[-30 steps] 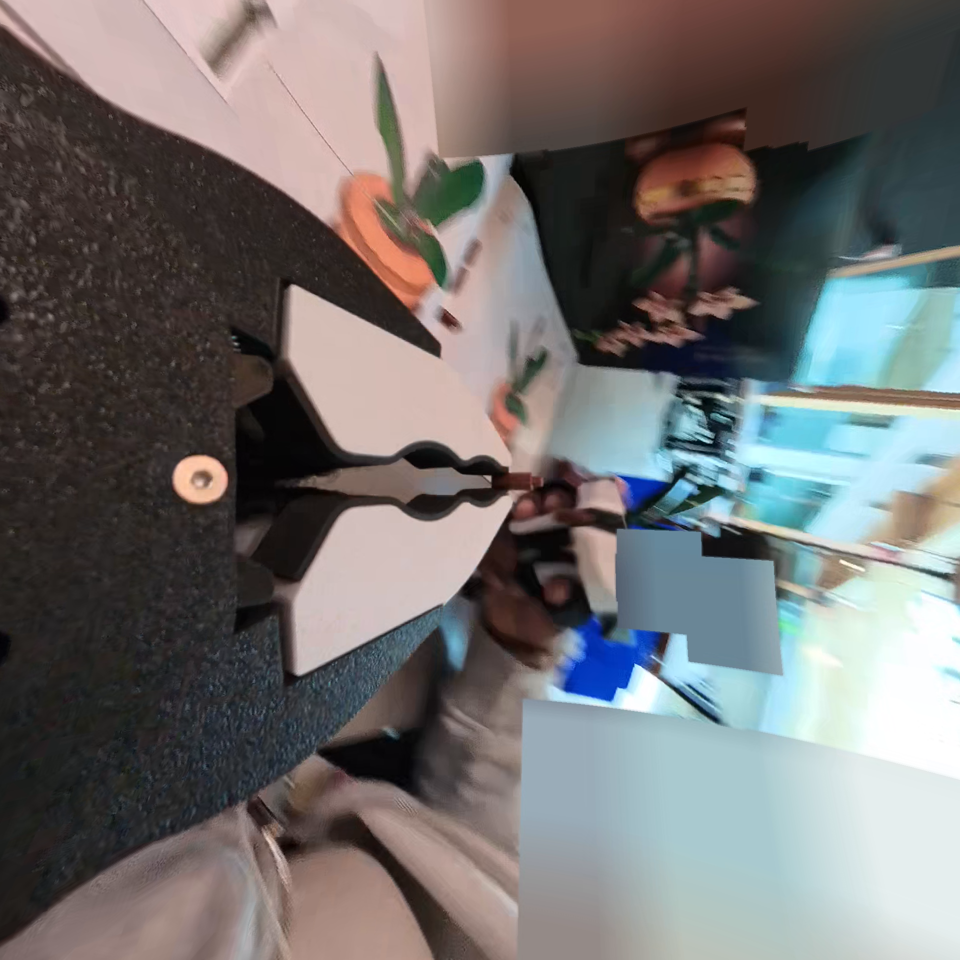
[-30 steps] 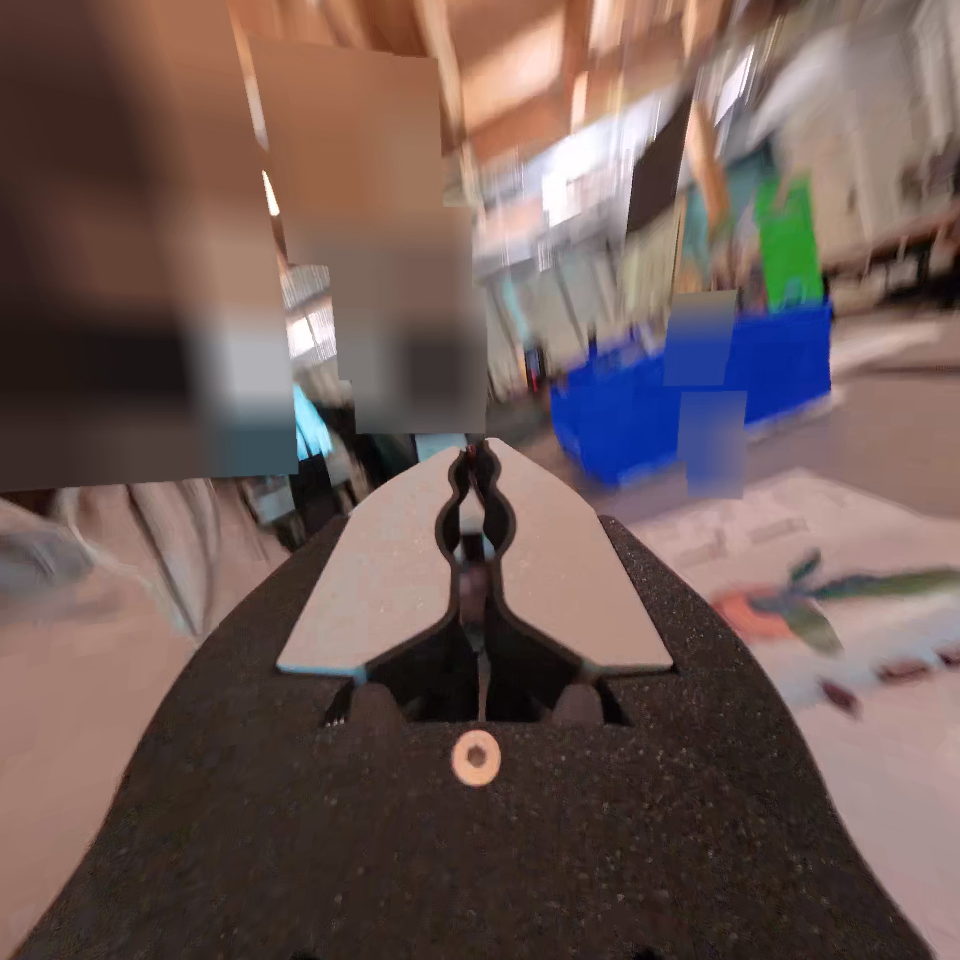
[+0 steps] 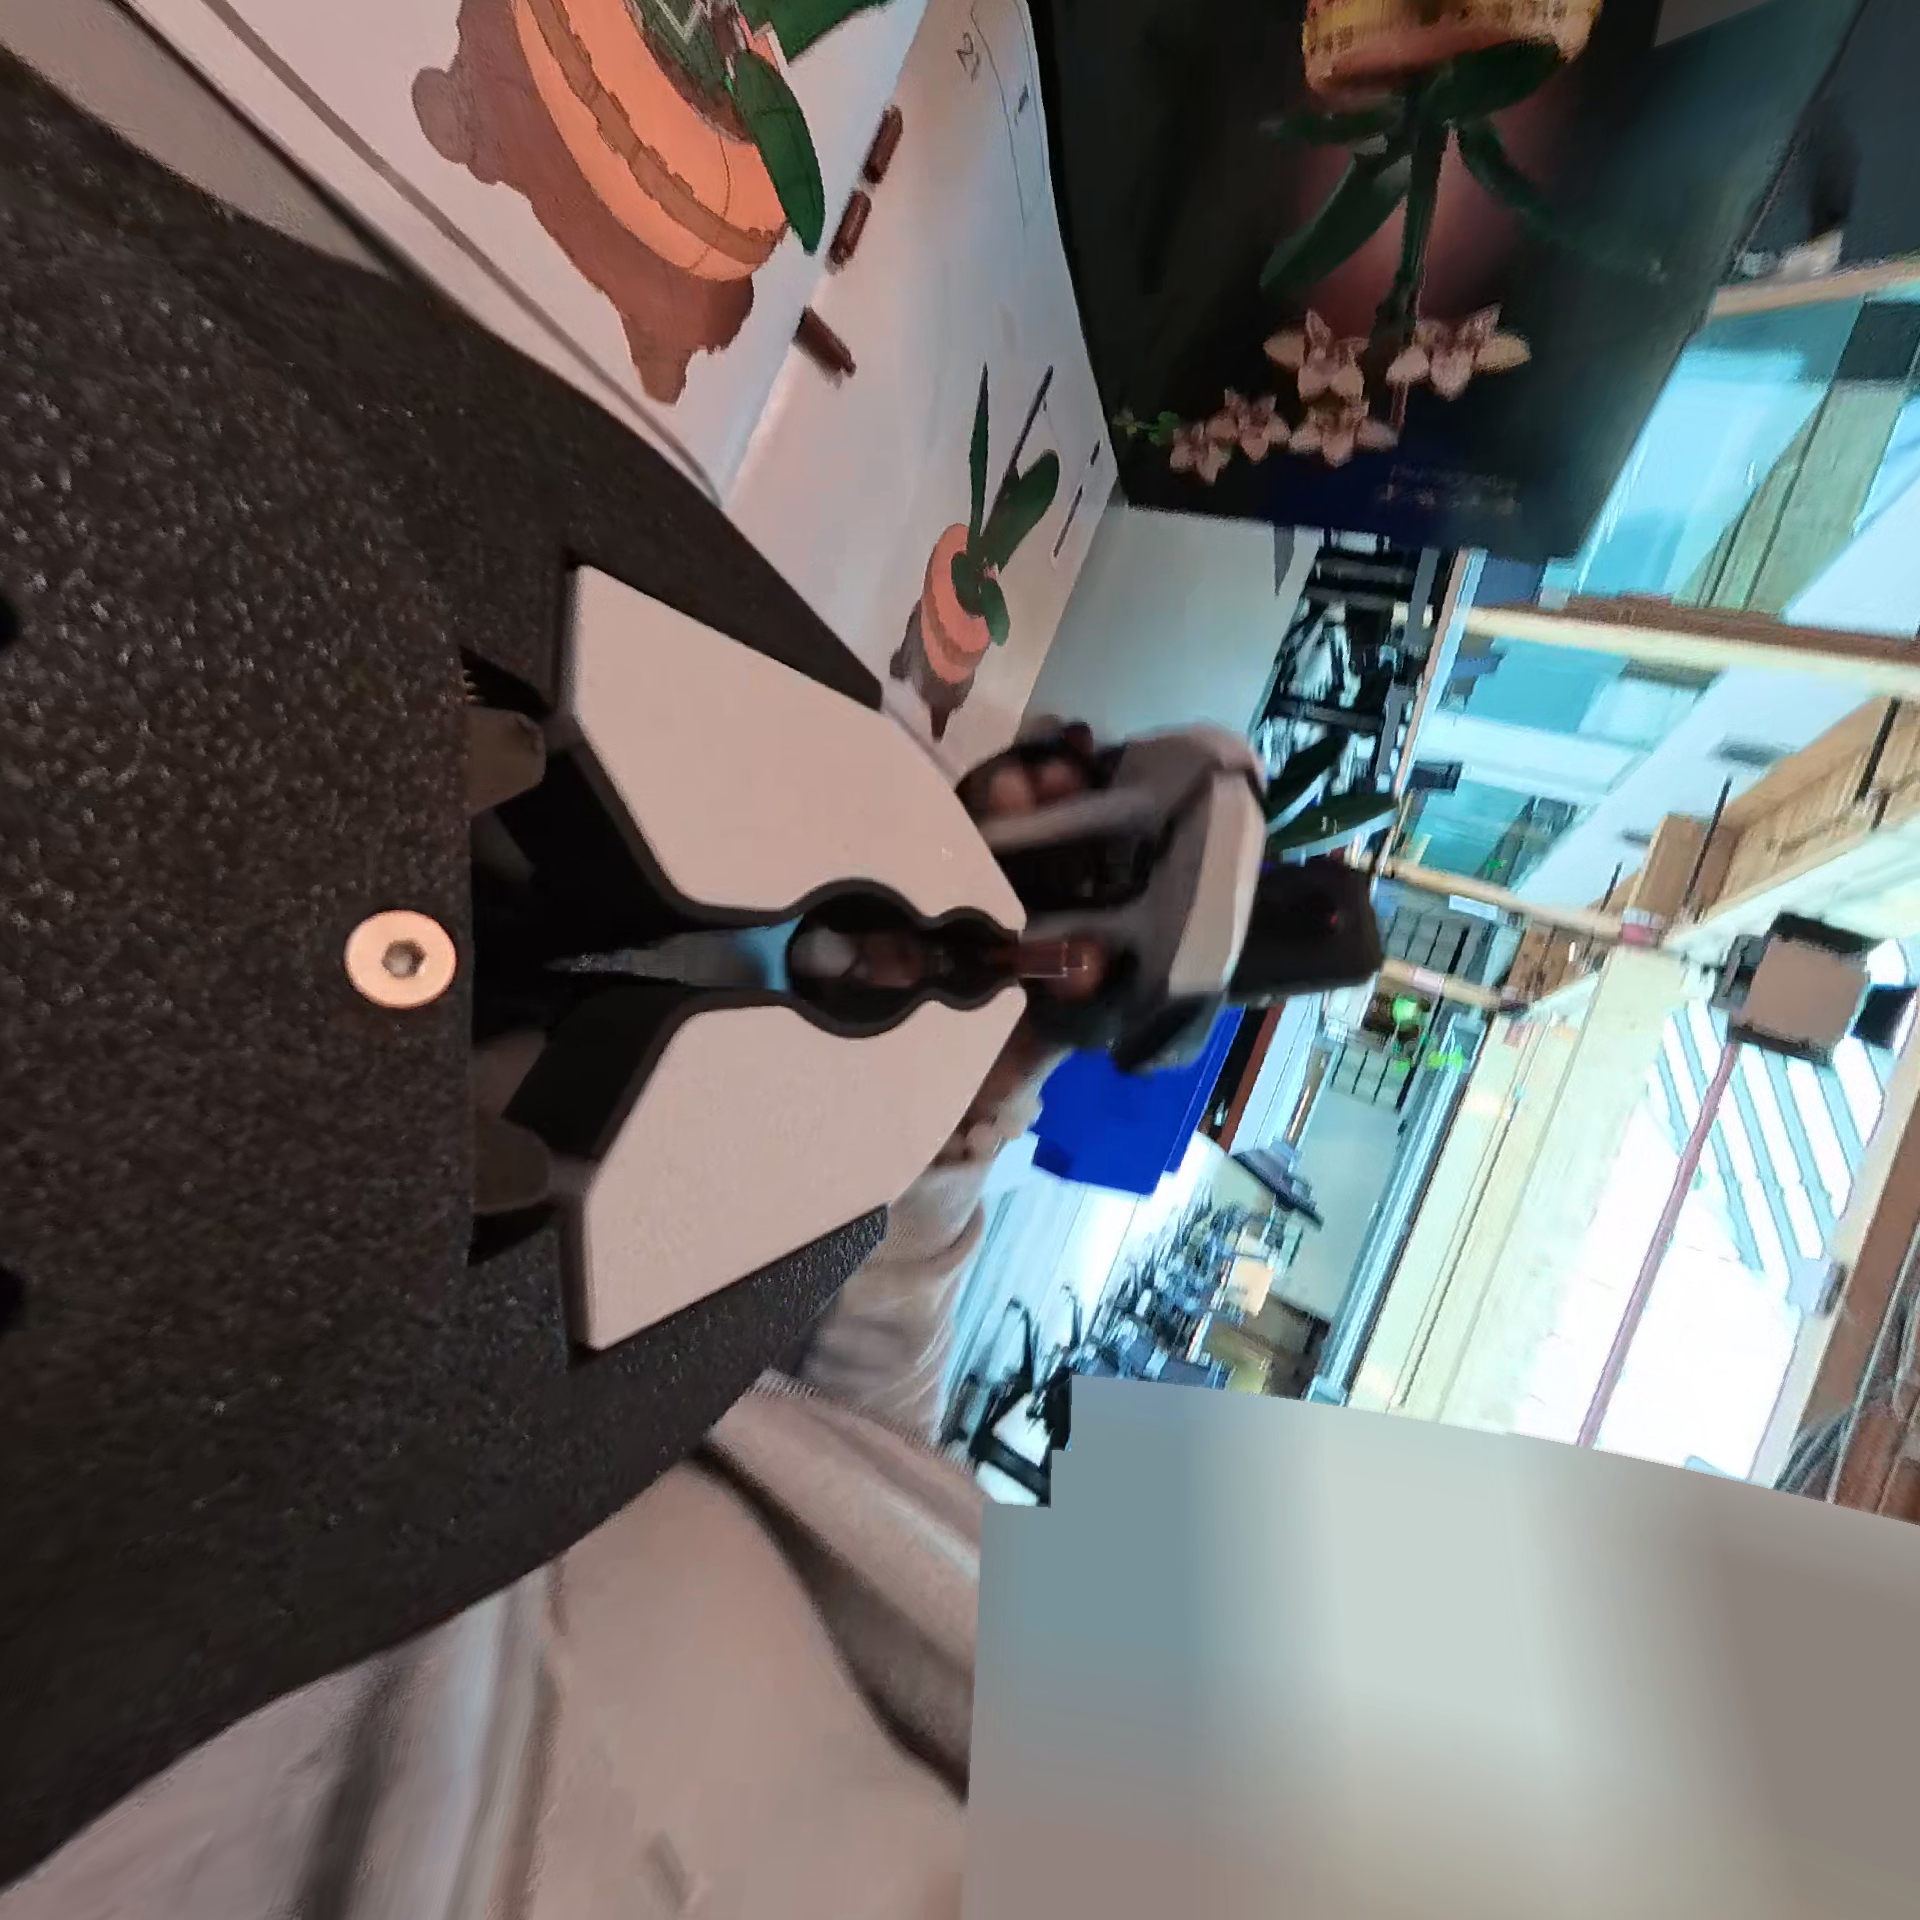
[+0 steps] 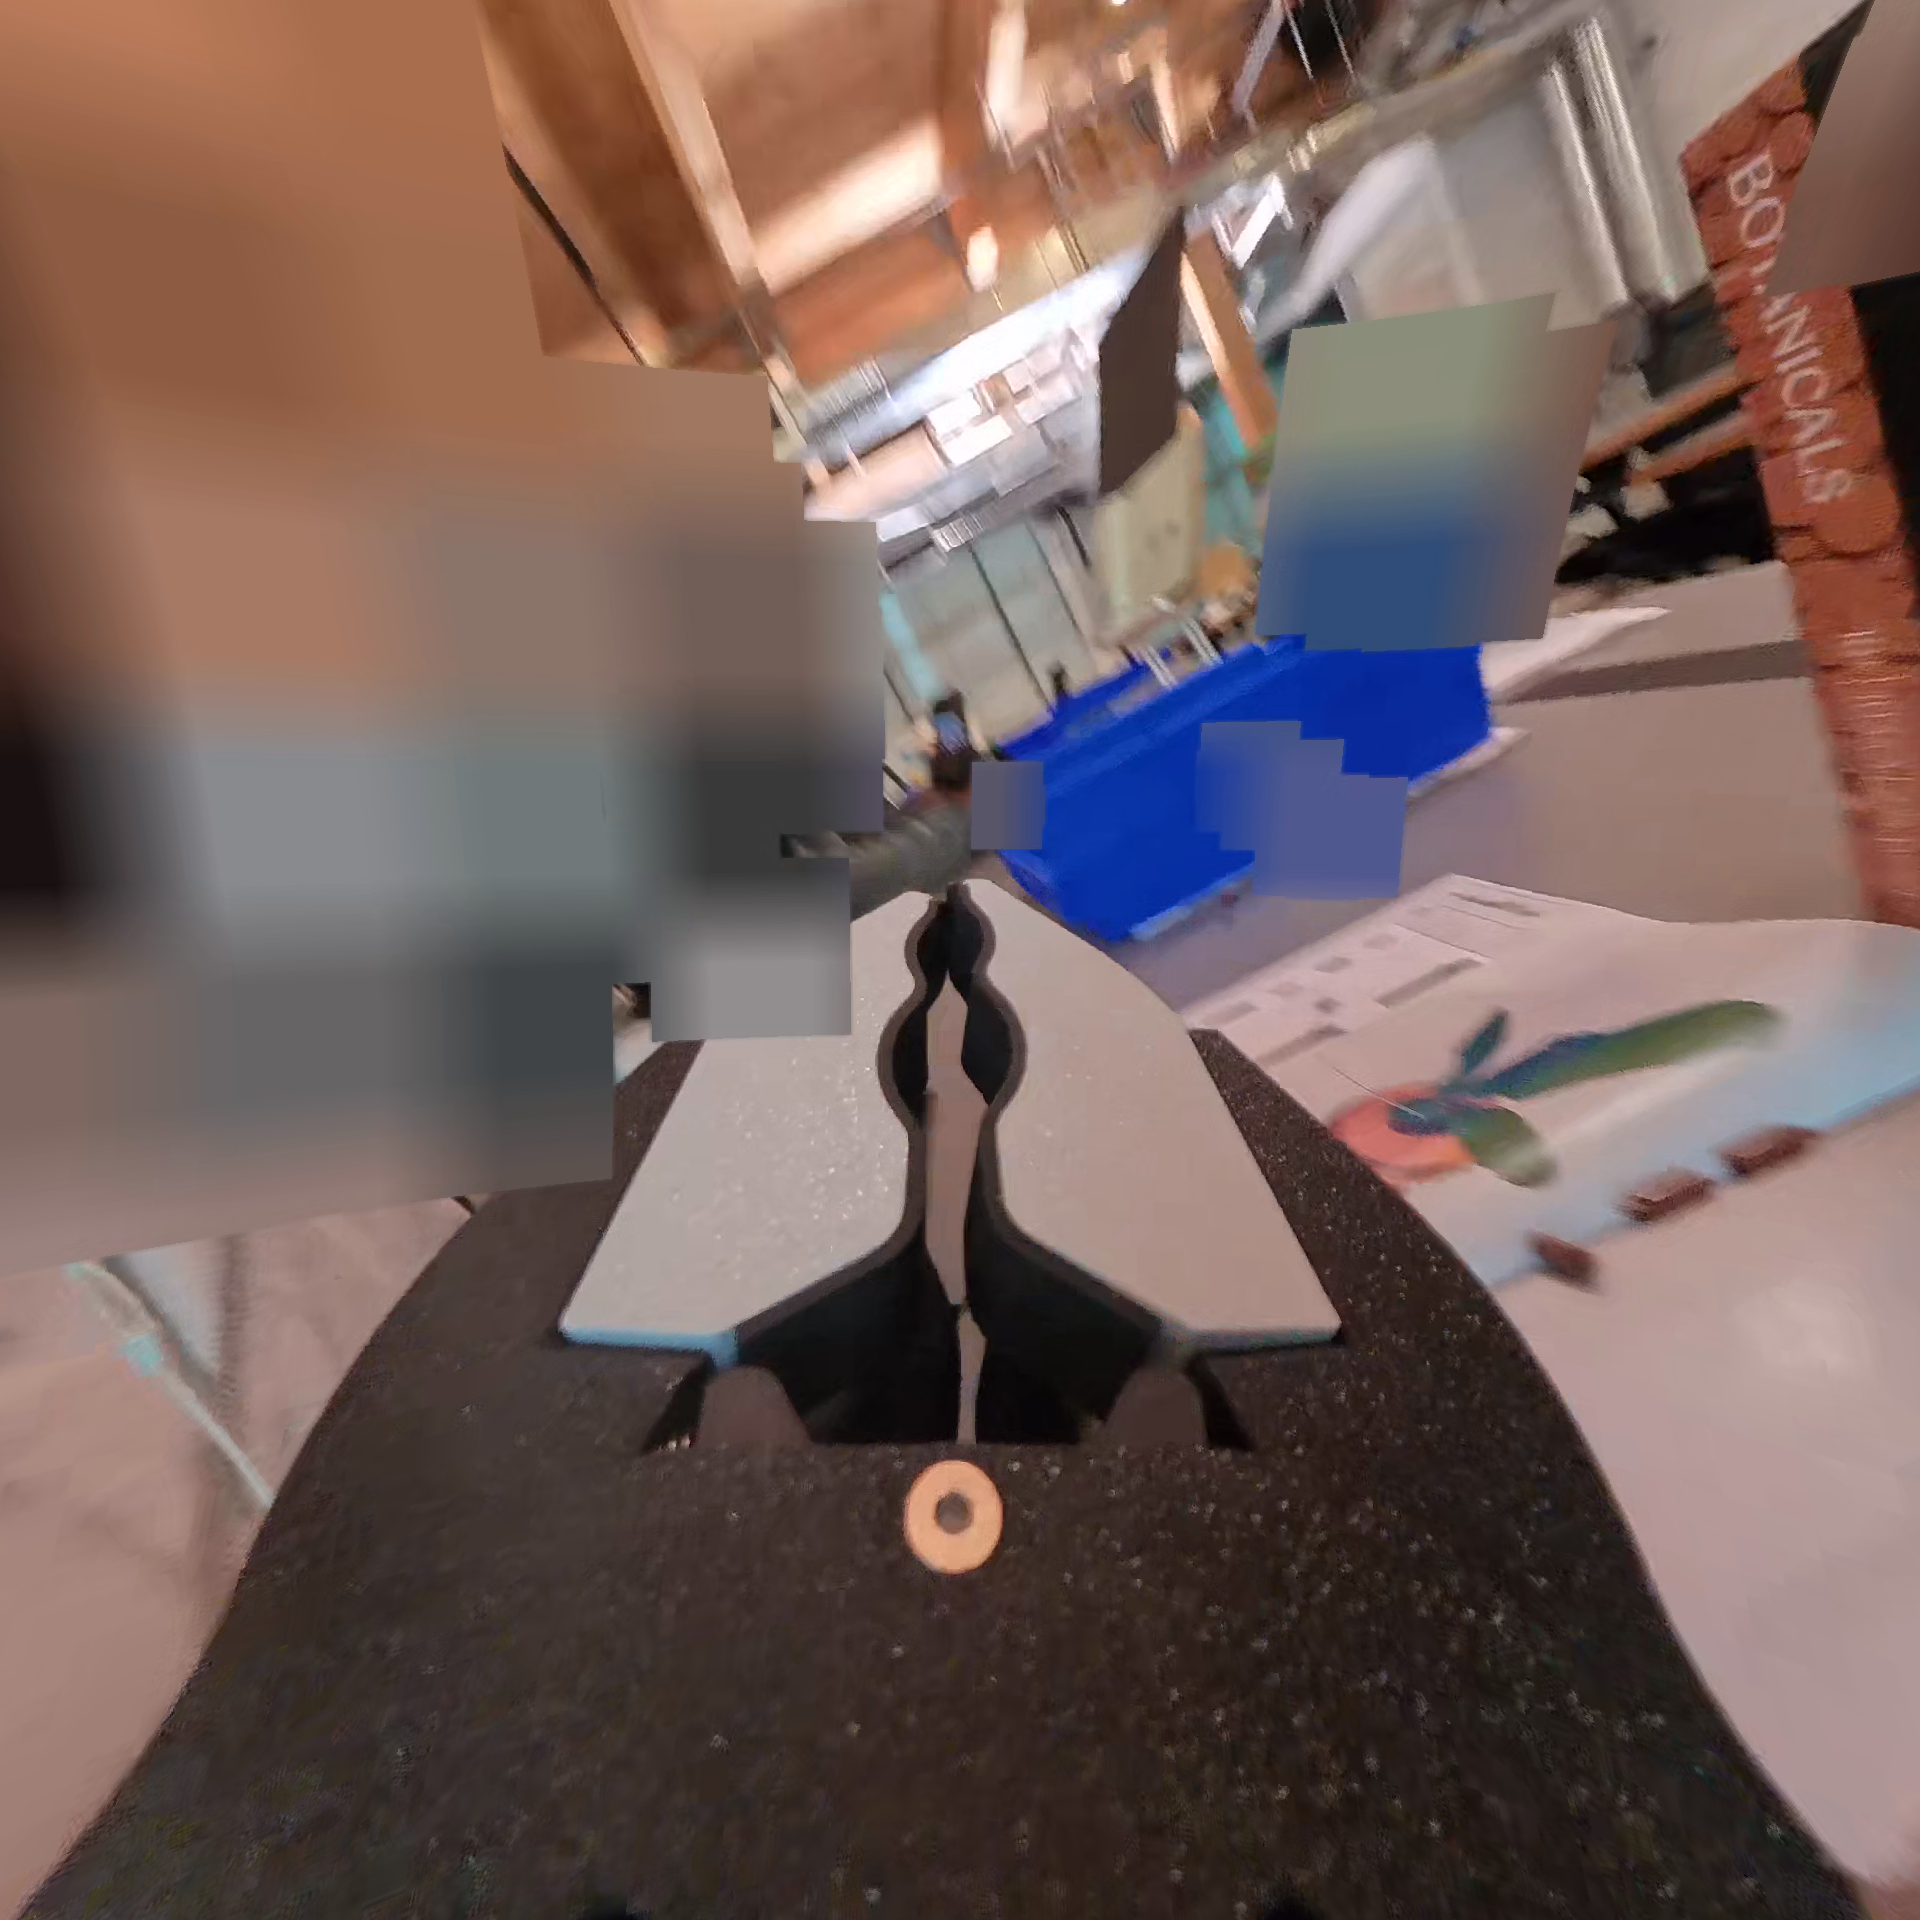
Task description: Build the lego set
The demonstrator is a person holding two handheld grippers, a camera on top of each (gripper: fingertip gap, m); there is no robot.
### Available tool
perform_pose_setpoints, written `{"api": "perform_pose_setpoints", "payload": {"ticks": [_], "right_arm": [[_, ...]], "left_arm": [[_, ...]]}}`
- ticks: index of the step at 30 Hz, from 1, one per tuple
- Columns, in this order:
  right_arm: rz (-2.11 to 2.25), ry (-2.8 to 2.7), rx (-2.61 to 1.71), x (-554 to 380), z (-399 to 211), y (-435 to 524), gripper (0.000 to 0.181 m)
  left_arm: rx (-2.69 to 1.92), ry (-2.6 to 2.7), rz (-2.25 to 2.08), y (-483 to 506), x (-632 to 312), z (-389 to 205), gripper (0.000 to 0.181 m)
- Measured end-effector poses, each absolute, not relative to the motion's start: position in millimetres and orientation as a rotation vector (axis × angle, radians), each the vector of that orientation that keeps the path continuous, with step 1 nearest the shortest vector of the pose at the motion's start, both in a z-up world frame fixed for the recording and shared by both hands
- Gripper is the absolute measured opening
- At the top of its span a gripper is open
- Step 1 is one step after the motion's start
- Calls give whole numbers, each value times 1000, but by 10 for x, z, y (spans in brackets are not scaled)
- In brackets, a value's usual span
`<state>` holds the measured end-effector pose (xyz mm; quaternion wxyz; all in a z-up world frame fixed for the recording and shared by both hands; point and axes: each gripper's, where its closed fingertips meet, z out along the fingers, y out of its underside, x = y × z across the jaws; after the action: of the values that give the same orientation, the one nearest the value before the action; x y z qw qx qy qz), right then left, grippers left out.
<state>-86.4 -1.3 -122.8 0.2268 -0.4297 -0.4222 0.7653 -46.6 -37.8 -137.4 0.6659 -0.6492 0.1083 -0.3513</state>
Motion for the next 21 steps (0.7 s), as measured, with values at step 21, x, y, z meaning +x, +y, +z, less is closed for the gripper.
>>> {"api": "perform_pose_setpoints", "payload": {"ticks": [21], "right_arm": [[114,-2650,-1321,-3592,-2236,407,16]], "left_arm": [[-1349,299,-385,-1161,-1148,-1315,3]]}}
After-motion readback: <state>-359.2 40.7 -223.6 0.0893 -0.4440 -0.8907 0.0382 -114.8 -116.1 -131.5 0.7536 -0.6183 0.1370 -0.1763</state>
